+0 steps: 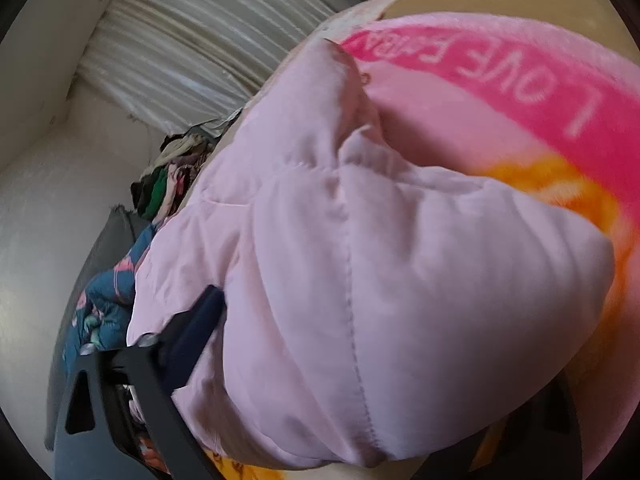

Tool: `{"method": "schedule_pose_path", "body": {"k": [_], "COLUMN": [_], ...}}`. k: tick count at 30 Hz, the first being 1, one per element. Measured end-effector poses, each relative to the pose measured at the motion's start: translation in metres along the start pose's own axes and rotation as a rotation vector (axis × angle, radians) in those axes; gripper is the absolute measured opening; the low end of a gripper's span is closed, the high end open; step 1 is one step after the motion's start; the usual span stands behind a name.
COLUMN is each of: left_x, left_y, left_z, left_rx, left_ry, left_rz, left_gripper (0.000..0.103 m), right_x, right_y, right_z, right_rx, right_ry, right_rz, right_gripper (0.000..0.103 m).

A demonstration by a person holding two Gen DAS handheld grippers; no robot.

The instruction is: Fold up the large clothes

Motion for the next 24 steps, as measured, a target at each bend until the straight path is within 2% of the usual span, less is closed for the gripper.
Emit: {"method": "schedule_pose_path", "body": {"k": [1,3,6,9,15,24], "left_x": [0.006,0.018,0.034,0.045,0.069,0.09], "left_y": [-0.001,-0.002,-0.004,-0.004,-0.009,-0.041], "left_z": [0.003,0.007,0.014,0.023,0.061,0.114], "left_rx": [0.015,0.043,0.078,0.093,0.143,0.166], "left_ry": [0.01,0.03,0.067,0.089,0.092,0.126], "left_rz": [-0.029,-0.091,-0.174,-0.219,-0.302,-0.447], "left_gripper": [0.055,0.04,0.03,0.028,0.026,0.026], "right_x": [-0.005,-0.019,-0.049,-0.076,-0.128,-0.151], "right_y": [0.001,0.001,-0.001,-0.004,-0.02,-0.057], "right_z": [0.002,0.006,0.014,0.022,0.055,0.105], "right_rx": [0.0,0.005,0.039,0.082,0.151,0.178], "right_ry": [-0.003,-0.022,-0.085,-0.111,-0.086,-0.073], "right_rz": [0.035,0.117,0.296,0.419,0.611,0.724], "right_gripper": [0.073,0.055,0.039,0.034,0.031,0.03]}}
Point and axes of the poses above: each gripper's, at about its wrist camera, not at the fingertips, and z roughly against the way its jaws point, x to its right, y to its top, the point moved 4 cm from there along -z, roughly the way its jaws point, and after that the axes turned 4 degrees about y, right-handed, at the moved point
